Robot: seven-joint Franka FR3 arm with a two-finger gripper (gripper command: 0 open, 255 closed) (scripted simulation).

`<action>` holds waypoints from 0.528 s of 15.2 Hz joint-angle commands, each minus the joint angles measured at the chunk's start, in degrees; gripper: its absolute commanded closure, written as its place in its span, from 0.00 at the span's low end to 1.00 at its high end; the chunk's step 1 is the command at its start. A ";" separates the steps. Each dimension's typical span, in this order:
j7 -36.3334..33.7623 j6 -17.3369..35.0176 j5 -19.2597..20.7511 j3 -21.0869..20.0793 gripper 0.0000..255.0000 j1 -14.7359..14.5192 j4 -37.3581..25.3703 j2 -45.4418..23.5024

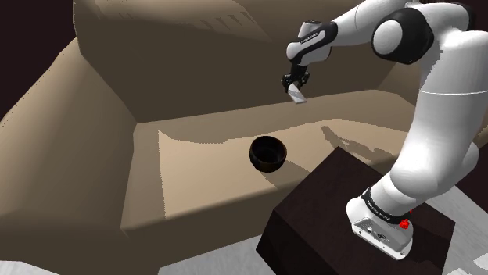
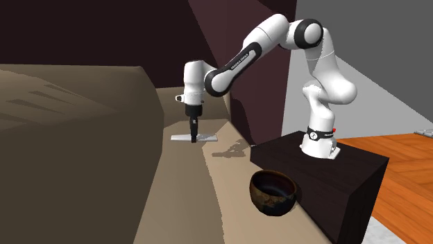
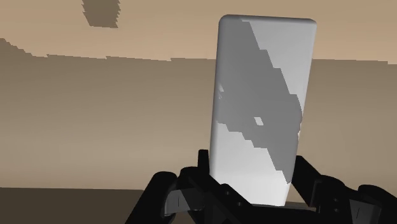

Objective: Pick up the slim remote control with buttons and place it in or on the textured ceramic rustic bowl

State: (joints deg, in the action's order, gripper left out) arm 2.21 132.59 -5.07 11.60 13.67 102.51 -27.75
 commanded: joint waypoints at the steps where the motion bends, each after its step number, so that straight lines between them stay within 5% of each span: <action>1: -0.13 -1.29 0.22 0.13 1.00 -0.10 -0.42 0.88; 3: -0.22 -2.31 0.40 0.24 1.00 -0.17 -0.72 1.61; 8: -5.56 1.77 2.57 -0.07 1.00 -4.62 11.02 9.34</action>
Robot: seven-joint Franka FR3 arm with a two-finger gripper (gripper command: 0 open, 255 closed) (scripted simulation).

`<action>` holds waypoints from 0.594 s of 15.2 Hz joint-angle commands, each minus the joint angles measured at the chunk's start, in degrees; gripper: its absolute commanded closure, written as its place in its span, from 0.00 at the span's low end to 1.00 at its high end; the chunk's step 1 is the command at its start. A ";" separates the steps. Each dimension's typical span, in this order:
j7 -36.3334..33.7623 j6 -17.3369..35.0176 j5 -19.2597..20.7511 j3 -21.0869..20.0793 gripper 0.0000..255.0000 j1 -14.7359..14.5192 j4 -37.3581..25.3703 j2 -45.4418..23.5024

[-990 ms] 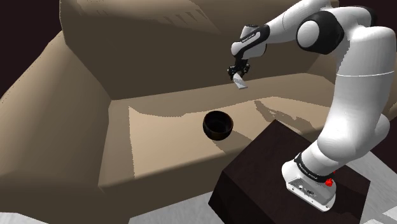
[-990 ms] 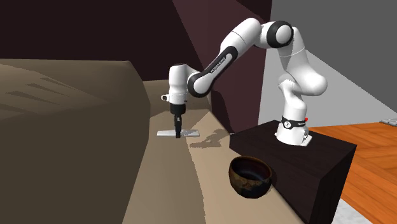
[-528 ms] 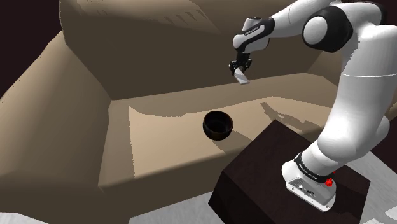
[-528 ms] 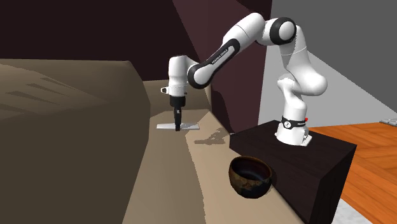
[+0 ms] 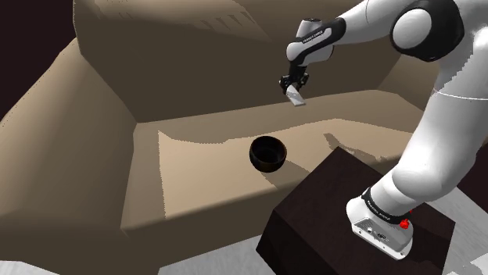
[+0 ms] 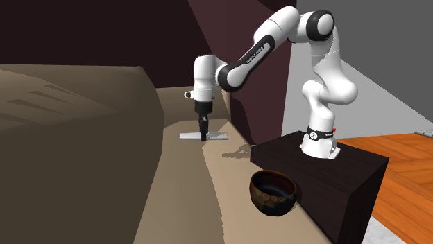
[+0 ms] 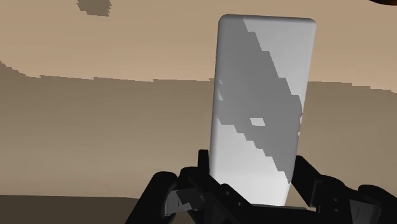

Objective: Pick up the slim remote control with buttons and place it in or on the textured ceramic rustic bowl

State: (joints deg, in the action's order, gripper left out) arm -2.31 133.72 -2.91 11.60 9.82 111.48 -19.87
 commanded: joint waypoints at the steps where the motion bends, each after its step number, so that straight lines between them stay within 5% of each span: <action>1: -2.23 1.32 0.89 -0.19 1.00 -1.64 4.15 2.90; 9: -13.11 5.21 4.75 -2.45 1.00 -7.99 18.47 13.26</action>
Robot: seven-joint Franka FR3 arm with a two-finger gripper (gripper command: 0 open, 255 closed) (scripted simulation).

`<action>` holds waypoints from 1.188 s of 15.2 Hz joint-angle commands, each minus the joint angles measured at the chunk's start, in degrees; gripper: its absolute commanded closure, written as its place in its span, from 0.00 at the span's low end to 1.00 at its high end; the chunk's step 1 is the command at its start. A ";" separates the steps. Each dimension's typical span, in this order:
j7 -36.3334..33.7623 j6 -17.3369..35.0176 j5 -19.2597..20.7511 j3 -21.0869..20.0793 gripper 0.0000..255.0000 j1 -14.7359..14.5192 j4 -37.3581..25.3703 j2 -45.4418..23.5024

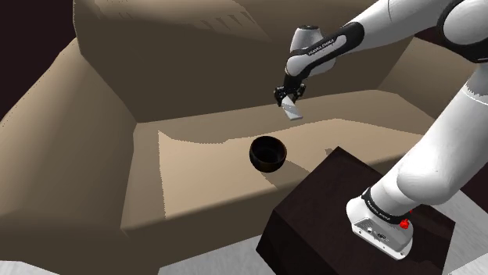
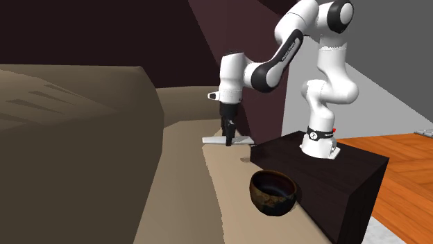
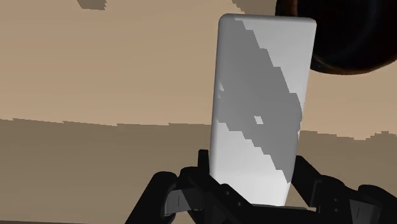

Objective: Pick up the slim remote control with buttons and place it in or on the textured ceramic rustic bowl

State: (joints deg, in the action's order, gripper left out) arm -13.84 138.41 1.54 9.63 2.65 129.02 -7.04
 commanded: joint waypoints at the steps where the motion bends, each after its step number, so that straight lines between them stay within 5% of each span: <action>1: -3.08 0.83 0.73 -0.95 1.00 -1.53 2.42 1.58; 14: -23.29 2.32 3.04 -10.15 1.00 -10.78 16.33 13.14; 18: -23.70 5.78 3.45 -10.15 1.00 -10.69 17.14 10.48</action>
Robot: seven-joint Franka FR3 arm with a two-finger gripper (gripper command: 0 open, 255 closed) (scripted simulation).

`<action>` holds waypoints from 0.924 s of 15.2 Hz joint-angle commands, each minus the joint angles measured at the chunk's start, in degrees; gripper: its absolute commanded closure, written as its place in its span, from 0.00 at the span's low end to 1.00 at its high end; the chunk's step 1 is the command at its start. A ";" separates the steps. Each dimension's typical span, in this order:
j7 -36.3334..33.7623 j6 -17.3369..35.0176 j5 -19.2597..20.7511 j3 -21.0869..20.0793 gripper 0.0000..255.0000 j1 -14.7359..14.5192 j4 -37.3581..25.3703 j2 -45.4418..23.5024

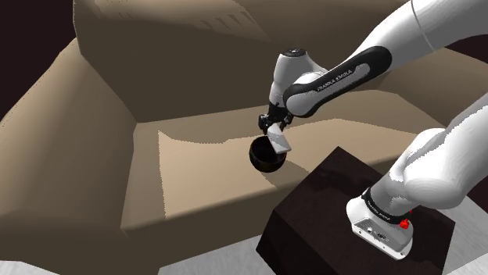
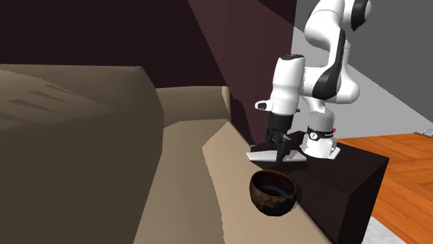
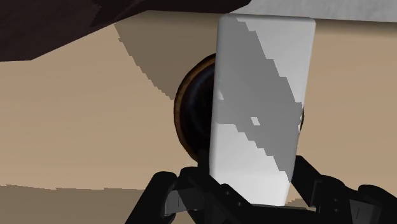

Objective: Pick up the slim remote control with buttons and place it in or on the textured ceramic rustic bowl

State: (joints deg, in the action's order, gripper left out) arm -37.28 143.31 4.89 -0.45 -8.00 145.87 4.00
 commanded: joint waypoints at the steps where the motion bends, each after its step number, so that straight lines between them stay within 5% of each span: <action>1: -0.37 1.74 0.21 -0.06 1.00 -0.02 0.45 -1.26; 14: -1.60 9.22 1.54 0.10 1.00 0.11 1.29 -7.92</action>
State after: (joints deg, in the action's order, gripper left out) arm -38.87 152.47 6.42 -0.35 -7.89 147.16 -3.89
